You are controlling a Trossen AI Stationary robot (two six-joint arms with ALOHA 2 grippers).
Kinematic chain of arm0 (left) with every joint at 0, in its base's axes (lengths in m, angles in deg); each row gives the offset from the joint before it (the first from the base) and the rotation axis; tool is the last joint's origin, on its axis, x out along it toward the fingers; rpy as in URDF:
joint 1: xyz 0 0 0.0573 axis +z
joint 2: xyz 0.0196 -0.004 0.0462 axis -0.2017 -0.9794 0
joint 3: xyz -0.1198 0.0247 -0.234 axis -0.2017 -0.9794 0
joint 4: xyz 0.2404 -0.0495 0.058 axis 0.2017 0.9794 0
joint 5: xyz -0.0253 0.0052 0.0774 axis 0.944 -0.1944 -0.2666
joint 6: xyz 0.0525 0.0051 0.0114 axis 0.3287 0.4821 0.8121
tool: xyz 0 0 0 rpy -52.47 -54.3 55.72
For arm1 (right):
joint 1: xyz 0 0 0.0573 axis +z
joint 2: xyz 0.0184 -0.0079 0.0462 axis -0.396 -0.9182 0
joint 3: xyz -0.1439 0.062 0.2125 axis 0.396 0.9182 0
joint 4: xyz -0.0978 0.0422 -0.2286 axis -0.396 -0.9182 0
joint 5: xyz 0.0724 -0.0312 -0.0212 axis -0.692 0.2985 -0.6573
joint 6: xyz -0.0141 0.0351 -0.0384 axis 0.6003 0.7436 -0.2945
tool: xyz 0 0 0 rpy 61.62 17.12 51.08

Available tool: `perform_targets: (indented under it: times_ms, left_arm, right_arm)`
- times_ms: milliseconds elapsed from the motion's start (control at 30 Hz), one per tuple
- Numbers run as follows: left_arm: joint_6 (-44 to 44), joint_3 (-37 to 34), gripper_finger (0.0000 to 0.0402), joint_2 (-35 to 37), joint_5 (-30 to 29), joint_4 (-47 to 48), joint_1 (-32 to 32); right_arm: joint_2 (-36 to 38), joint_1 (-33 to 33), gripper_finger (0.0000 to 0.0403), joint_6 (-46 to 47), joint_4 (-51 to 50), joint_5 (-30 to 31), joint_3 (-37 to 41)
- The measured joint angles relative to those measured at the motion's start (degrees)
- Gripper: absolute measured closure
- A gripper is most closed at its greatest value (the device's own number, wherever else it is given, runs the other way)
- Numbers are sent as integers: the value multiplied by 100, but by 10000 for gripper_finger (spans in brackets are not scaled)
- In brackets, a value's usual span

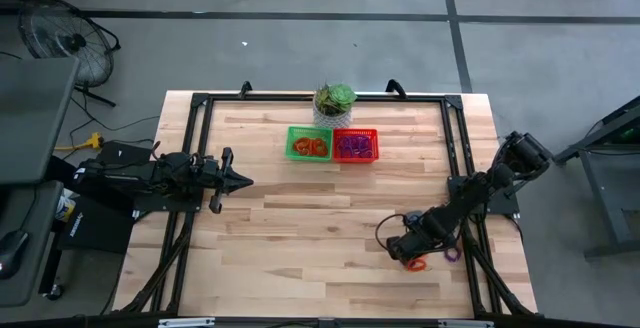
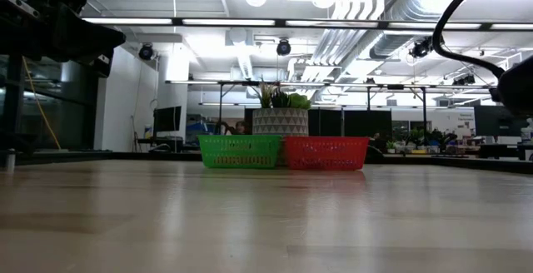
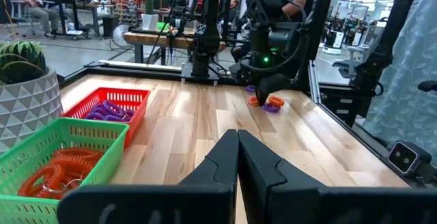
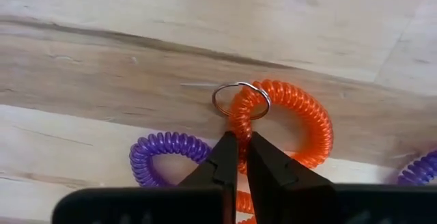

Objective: Sort spring keychains
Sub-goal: Put the orange spring keychain into the green bin

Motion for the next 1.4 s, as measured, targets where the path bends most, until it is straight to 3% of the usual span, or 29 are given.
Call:
perform_targets:
  times_ms: [667,1033,1400]
  left_arm:
    - [0,0,401,0,0,-2,0]
    - [-1,0,401,-1,0,-1,1]
    - [-1,0,401,0,0,-1,1]
  right_arm:
    - [818,-643,391,-1047,441,1187,9]
    - [1329,-1355,391,-2812,1056,1743,0]
    - [1616,-2320,391,-4958,1589,1403,-11]
